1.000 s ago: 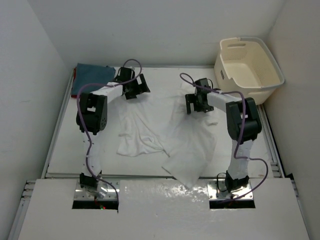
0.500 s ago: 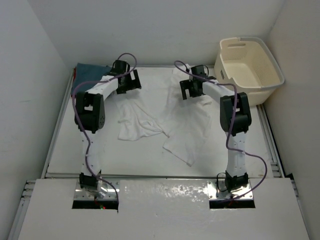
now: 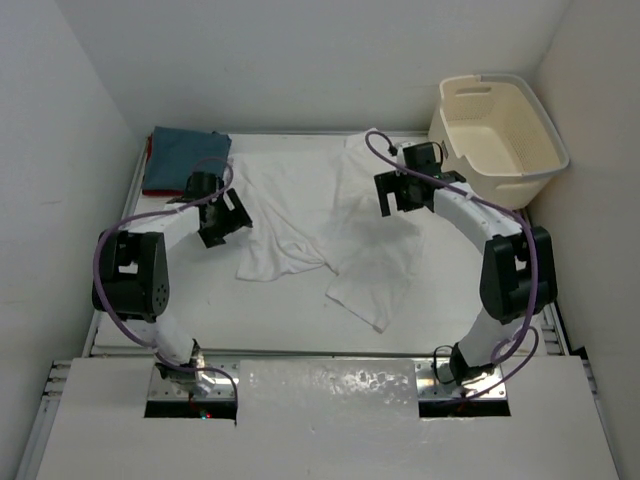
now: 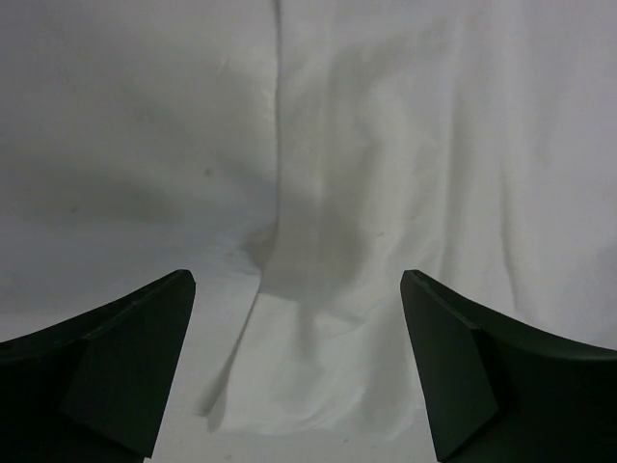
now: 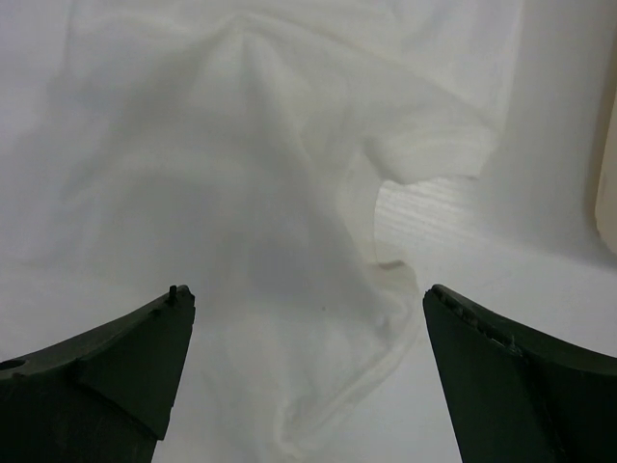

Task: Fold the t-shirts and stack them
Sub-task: Flatten out the tshirt

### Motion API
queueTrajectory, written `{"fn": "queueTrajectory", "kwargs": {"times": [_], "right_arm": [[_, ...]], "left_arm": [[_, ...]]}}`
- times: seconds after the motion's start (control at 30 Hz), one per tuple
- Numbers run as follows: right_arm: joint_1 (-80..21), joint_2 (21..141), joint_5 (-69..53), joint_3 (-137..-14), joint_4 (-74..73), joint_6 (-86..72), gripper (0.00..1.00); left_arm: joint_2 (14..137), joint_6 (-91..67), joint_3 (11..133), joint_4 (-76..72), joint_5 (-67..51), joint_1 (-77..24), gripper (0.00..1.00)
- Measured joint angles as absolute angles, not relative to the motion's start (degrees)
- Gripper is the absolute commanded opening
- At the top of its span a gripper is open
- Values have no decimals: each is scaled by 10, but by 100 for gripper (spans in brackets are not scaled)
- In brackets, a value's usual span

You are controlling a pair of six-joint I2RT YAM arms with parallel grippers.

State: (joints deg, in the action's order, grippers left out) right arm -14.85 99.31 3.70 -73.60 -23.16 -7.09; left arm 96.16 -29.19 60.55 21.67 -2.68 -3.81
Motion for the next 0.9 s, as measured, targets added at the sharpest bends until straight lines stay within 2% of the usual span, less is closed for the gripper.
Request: {"fn": "queueTrajectory", "kwargs": {"times": [0.17, 0.43, 0.5, 0.53, 0.6, 0.63, 0.7, 0.9], "right_arm": [[-148, 971, 48, -689, -247, -71, 99], [-148, 914, 53, -660, -246, -71, 99], [-148, 905, 54, -656, -245, -71, 99], [-148, 902, 55, -653, -245, -71, 99], [-148, 894, 59, -643, -245, -71, 99], [-148, 891, 62, -637, -246, -71, 99], [-148, 887, 70, -629, -254, -73, 99], [-148, 860, 96, -583, -281, -90, 99]], "left_arm": [[962, -308, 534, 175, -84, -25, 68], [962, -320, 505, 99, -102, -22, 60], [964, -322, 505, 85, -103, -22, 48], [964, -321, 504, 80, -103, -22, 36], [964, -322, 501, 72, -106, -22, 22], [964, -322, 498, 70, -108, -22, 8], [964, -320, 494, 68, -114, -22, 0], [938, -320, 473, 82, -117, -22, 0]]}}
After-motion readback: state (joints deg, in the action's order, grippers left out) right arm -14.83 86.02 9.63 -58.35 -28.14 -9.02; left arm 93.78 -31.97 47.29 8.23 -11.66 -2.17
